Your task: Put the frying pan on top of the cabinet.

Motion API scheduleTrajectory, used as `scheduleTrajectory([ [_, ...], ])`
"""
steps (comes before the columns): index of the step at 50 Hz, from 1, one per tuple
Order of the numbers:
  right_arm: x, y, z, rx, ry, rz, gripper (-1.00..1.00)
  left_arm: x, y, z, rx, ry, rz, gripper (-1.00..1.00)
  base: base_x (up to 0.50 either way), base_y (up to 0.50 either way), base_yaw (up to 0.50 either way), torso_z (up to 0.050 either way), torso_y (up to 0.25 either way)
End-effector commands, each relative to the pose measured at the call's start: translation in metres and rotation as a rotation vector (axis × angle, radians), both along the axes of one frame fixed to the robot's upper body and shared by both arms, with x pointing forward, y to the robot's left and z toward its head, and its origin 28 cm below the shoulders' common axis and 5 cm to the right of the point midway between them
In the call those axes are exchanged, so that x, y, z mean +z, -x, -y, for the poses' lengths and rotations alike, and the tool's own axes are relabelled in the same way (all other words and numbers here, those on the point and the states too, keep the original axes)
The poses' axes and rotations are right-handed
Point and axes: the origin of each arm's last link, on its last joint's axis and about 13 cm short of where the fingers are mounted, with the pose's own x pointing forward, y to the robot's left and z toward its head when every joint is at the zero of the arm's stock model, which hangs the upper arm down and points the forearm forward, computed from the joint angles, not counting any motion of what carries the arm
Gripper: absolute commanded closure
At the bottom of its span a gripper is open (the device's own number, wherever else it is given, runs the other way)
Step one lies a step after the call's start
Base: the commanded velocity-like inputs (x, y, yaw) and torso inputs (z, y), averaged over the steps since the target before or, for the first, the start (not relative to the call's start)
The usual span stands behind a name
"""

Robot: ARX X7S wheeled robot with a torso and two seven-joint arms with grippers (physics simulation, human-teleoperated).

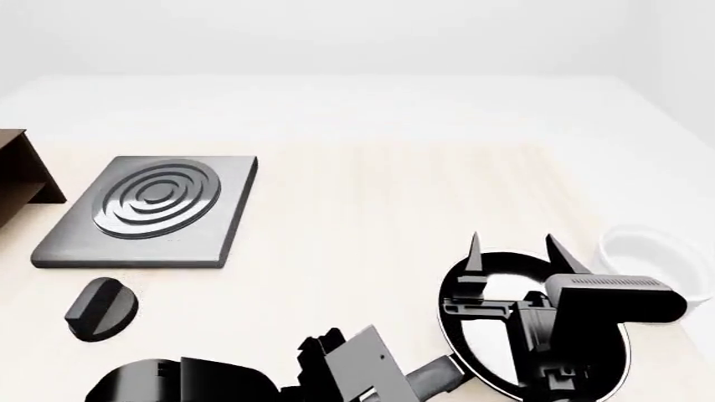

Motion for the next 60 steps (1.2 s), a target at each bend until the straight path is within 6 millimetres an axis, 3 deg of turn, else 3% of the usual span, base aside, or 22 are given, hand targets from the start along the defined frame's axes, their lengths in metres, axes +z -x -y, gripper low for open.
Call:
scheduleTrajectory([
  [1,0.0,0.0,0.0,0.002,0.0,0.002,-1.0,-0.011,-0.004,0.002,0.015,-0.023,-0.038,-1.0,0.0,0.0,0.0,0.0,0.0],
  [35,0.001,0.002,-0.001,0.008,-0.001,0.007,-1.0,-0.039,-0.009,0.001,0.114,-0.153,-0.149,-1.0,0.0,0.0,0.0,0.0,0.0],
  [36,0.002,0.002,-0.001,0.008,-0.001,0.008,-1.0,-0.039,-0.009,0.001,0.113,-0.153,-0.143,1.0,0.0,0.0,0.0,0.0,0.0],
  [60,0.002,0.003,-0.001,0.011,-0.001,0.009,-1.0,-0.031,-0.015,-0.001,0.144,-0.14,-0.089,1.0,0.0,0.0,0.0,0.0,0.0],
])
